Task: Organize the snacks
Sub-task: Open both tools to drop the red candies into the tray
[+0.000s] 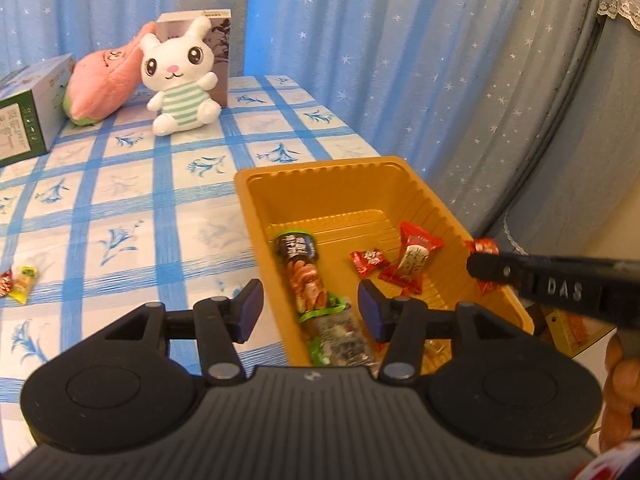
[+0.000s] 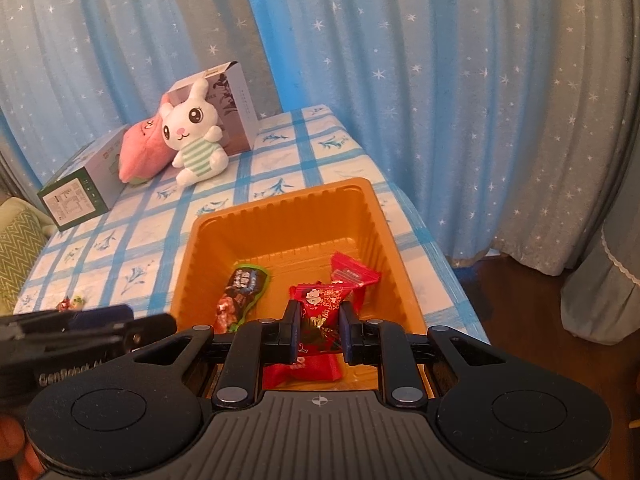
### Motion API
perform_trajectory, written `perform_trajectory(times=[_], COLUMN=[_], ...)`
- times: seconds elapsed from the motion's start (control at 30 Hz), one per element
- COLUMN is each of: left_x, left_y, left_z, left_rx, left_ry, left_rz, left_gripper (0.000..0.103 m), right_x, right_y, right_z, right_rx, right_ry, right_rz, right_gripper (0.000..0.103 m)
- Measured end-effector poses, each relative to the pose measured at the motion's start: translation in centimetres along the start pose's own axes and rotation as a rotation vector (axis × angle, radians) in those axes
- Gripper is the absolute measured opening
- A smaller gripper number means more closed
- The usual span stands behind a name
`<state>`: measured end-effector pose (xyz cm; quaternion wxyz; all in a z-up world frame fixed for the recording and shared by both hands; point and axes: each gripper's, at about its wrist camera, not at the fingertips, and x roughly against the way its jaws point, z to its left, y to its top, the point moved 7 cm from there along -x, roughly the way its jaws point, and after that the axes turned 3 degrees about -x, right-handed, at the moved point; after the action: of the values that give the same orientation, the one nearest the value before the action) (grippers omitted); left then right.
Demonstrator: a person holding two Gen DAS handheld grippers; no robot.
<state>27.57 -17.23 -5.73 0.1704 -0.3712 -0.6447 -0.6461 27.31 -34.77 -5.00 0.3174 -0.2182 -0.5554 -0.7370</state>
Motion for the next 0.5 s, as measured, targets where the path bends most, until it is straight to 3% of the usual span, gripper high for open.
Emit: perform_trajectory(times=[0.1,0.2,0.23,0.3,0.5], left_x=[0.7,1.4,1.7,2.5,4.9], left_y=[-0.3,-0.6,-0.7,-1.0,-2.1], left_z=[0.4,1.0,1.1,1.5,2.7], left_rx=[-0.005,-0.015,-0.02,-0.022,0.018], left_ry=[0.015,0.04,0.047,0.053,0.066], left_rz=[-0.005,-0.009,-0.011,-0.018,-0.03], left_gripper=[0.054,0.064,0.067,0.07,0.074], right_x=[-0.4,-0.8,-0.9,-0.6,1.5], right_y=[0.7,1.6,1.8,2.0,0.9], right_z=[0.5,1.3,1.6,1.8,1.8], right_rx=[-0.013,-0.02,-0.01,-0.004,-0.047], right_ry=[0.023,0.084,0.086,0.085,0.081], right_rz=[-0.001,-0.008,-0.005,-0.025,-0.031], right_gripper=[0.02,0.023,0.043,0.072,0.072])
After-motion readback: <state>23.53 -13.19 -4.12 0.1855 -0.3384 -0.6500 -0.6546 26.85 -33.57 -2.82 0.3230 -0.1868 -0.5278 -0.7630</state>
